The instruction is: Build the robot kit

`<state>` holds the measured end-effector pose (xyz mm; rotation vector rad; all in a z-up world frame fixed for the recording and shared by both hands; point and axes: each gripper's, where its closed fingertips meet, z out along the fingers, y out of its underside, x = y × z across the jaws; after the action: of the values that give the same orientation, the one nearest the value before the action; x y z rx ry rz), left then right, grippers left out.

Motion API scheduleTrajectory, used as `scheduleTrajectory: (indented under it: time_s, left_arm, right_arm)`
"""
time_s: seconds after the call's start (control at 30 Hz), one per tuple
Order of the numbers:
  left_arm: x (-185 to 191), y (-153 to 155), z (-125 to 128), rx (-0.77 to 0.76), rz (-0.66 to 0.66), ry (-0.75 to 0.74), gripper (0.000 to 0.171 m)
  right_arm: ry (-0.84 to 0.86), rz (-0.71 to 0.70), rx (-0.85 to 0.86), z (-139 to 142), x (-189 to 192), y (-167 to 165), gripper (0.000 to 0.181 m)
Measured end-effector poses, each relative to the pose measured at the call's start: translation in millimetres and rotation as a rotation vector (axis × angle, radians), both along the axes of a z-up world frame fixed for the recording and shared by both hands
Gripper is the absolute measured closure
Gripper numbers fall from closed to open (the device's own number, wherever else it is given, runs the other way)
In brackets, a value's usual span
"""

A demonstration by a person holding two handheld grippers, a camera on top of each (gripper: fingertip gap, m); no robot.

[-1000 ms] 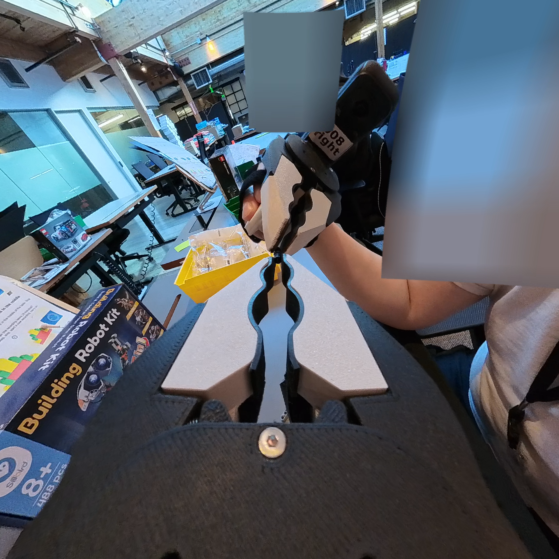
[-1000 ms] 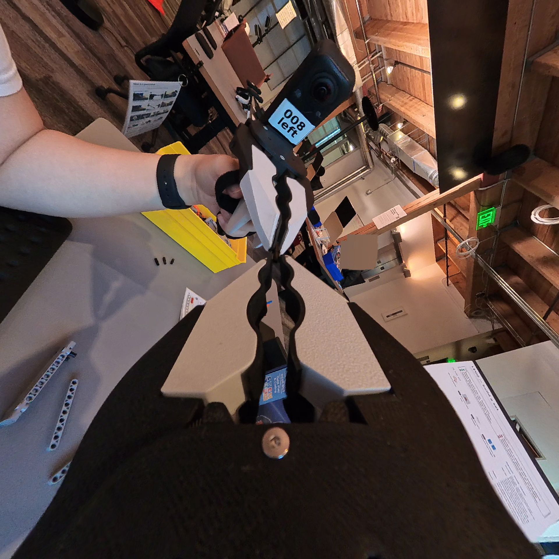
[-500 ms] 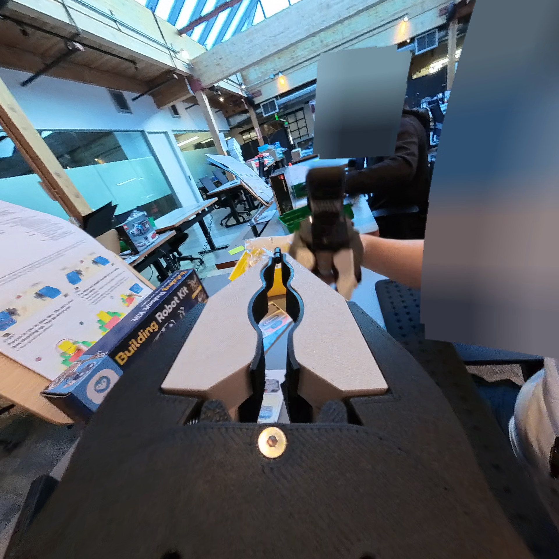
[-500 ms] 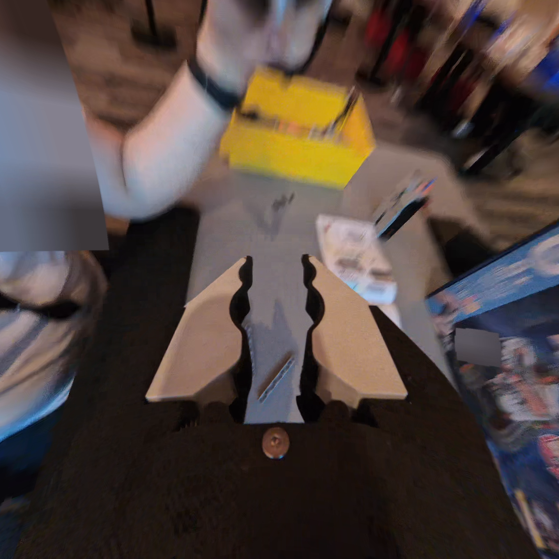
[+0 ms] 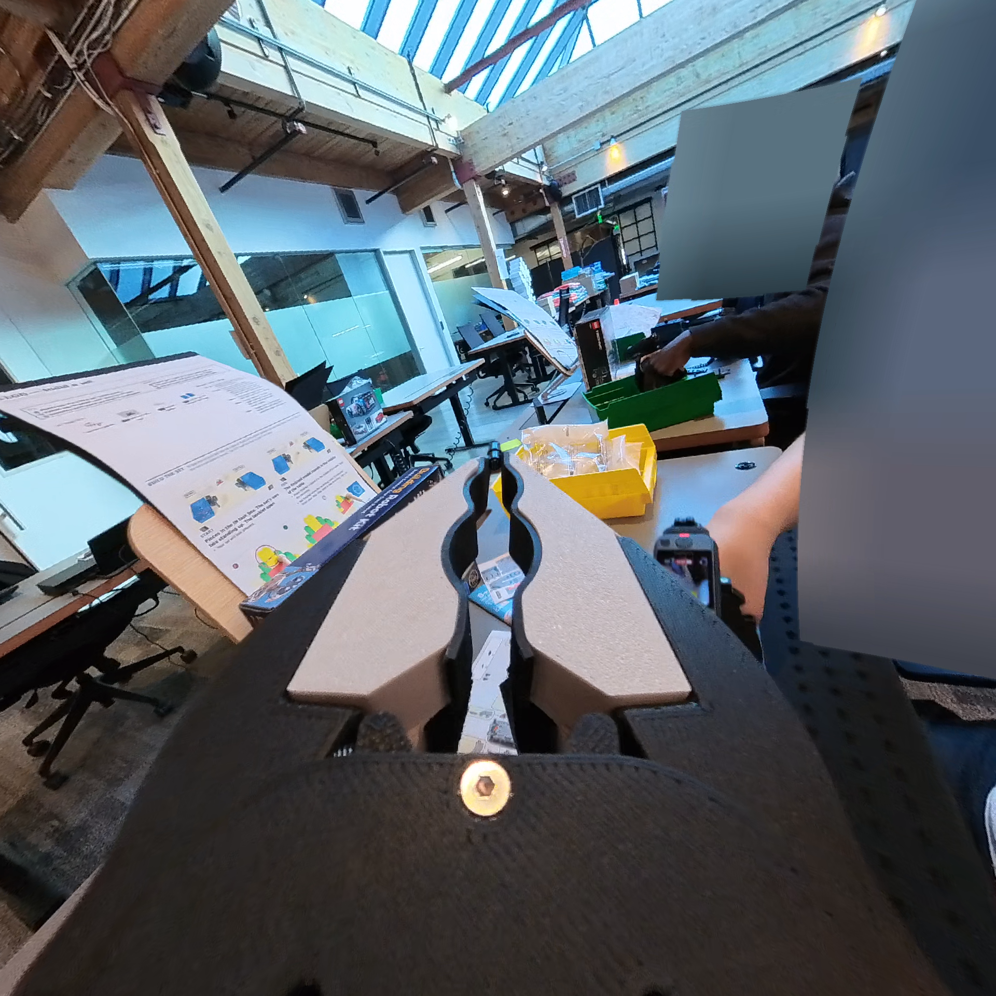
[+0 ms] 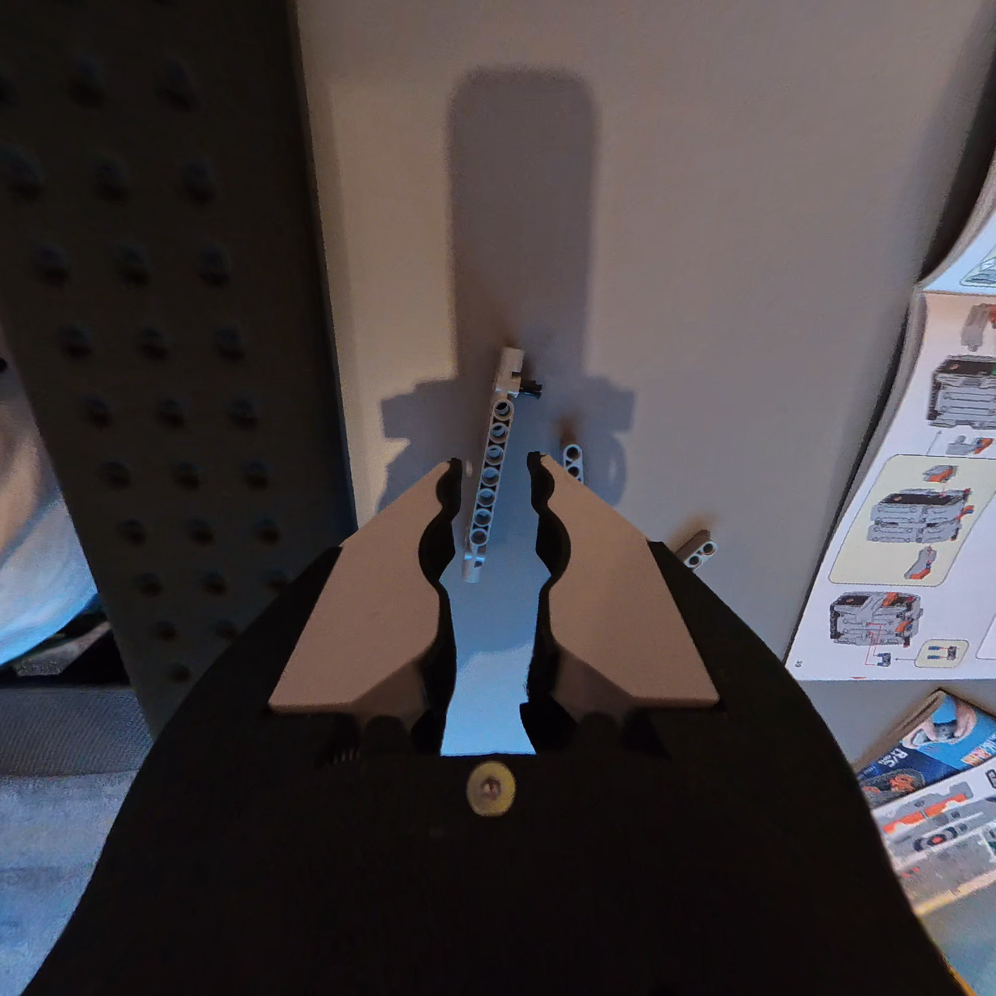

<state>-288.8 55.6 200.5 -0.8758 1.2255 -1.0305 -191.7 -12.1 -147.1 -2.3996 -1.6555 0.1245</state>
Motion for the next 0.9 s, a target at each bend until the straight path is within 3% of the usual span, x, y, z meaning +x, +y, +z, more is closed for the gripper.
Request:
scheduleTrajectory:
  time_s: [0.17, 0.9]
  left_arm:
    - [-8.5, -4.3, 4.0, -0.006, -0.033, -0.03, 0.17]
    - [-0.7, 4.1, -6.2, -0.043, -0.031, 0.021, 0.17]
  right_arm:
    - [-0.078, -0.003, -0.018, -9.5, 3.4, -1.1, 0.16]
    - [-0.112, 0.017, -0.05, -17.6, 1.3, -2.5, 0.171]
